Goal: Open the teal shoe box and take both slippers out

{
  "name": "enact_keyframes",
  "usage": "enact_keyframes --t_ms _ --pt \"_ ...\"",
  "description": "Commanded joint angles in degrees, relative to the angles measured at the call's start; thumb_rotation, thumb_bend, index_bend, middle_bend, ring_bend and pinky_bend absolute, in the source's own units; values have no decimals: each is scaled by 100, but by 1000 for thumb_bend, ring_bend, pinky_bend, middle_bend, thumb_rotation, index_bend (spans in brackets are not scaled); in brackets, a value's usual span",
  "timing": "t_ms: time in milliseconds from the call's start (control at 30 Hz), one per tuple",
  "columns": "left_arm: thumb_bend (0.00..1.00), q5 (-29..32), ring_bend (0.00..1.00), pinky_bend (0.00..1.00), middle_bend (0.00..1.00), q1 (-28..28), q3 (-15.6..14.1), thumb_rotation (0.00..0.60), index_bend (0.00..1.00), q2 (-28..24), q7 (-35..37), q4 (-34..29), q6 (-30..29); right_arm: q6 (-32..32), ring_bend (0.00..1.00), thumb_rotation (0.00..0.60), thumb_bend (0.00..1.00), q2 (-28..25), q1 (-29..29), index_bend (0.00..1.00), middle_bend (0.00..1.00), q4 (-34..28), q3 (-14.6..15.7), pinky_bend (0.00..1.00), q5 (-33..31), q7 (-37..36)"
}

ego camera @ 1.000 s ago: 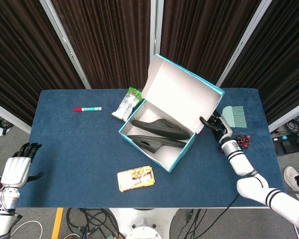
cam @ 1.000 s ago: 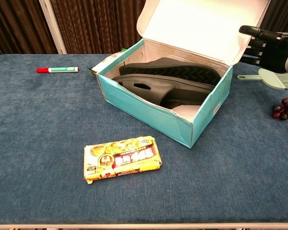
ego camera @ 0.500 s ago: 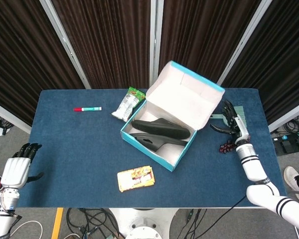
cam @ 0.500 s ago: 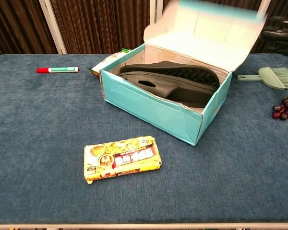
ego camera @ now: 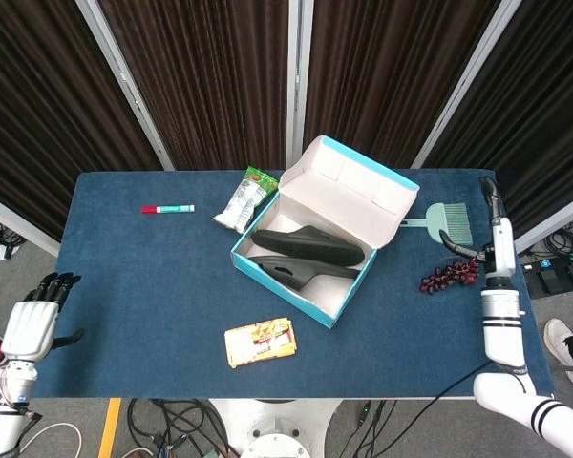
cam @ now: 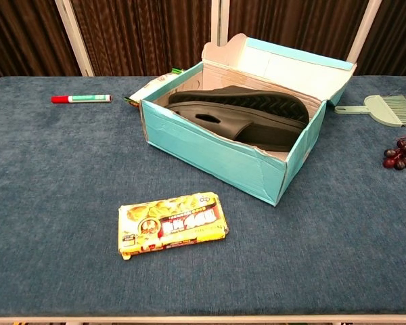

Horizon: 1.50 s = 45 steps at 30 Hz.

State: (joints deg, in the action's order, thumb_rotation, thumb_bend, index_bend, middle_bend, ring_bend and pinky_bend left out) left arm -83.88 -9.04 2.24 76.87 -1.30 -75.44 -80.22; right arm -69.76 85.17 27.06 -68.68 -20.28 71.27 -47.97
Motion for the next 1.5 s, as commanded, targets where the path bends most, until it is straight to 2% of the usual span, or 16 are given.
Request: enact_keyframes --t_ms 33,200,333,500,600,733,900,1100,1233,1500 --pt "109 15 100 351 127 8 6 600 149 -10 9 10 -5 242 0 600 129 126 346 0 64 -111 58 0 263 479" --pt "110 36 100 352 127 21 24 600 149 -31 62 51 -22 705 0 600 152 170 773 0 116 -283 -8 2 238 1062" --pt "109 31 100 352 127 23 25 600 149 -42 109 77 -23 725 4 600 214 235 1030 14 207 -328 68 82 429 1870" --pt "109 -6 100 352 127 5 24 600 149 -62 96 59 -31 981 106 600 223 134 1295 172 289 -825 265 238 625 2788" --pt "109 -10 100 351 127 -8 27 600 149 -63 74 30 -19 1252 155 600 218 -12 1434 225 344 -1252 429 278 671 3427" --pt "110 -32 100 352 127 -20 15 600 150 -48 71 23 -8 1600 161 600 223 -91 1596 249 346 -1621 566 286 486 4246" --pt "109 -36 100 352 127 -26 18 600 149 -33 102 57 -8 1825 161 600 231 79 1771 259 346 -1778 535 288 87 4711" --pt "109 -38 100 352 127 -21 19 600 149 -40 180 103 -18 1911 157 600 232 392 1977 262 346 -1663 524 285 -245 5253" --pt "109 -30 100 352 126 -14 9 600 149 -42 229 158 -3 1964 115 600 224 652 2097 231 343 -1520 491 244 -643 5610" --pt "109 -18 100 352 127 11 24 600 149 -58 416 276 -34 1958 97 600 219 1135 2356 182 308 -1264 418 230 -1268 6206"
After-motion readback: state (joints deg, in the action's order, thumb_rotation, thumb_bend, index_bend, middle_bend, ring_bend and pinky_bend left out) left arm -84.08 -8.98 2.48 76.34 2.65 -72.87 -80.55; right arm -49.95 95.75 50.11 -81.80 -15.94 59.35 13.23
